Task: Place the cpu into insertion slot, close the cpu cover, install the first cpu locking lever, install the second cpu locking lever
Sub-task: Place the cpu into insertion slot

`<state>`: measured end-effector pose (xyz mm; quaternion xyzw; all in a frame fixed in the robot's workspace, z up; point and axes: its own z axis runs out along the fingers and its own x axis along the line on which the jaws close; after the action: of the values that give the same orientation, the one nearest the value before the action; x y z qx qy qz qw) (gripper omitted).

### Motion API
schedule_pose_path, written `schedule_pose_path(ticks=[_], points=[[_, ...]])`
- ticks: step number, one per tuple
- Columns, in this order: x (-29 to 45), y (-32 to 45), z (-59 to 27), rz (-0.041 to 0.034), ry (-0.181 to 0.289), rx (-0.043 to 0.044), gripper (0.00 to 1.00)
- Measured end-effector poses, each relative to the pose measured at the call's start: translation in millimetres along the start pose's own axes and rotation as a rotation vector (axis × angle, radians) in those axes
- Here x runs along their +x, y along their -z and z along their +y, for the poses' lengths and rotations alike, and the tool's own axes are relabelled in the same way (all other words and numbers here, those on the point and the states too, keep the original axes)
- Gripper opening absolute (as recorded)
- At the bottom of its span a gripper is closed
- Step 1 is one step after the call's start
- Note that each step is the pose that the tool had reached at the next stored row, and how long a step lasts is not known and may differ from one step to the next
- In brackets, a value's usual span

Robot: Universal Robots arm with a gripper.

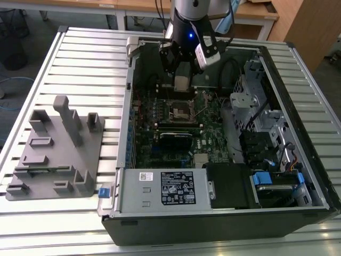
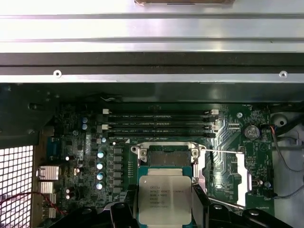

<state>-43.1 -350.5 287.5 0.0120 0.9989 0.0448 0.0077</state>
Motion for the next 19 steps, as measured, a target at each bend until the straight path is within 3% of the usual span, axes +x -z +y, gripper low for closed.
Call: schedule_pose_path(ticks=[11, 19], points=[[0.3, -19.4, -1.7, -0.0054, 0.0, -0.0002, 0.54], [0.3, -21.1, -1.9, -0.0054, 0.0, 0.001, 0.54]])
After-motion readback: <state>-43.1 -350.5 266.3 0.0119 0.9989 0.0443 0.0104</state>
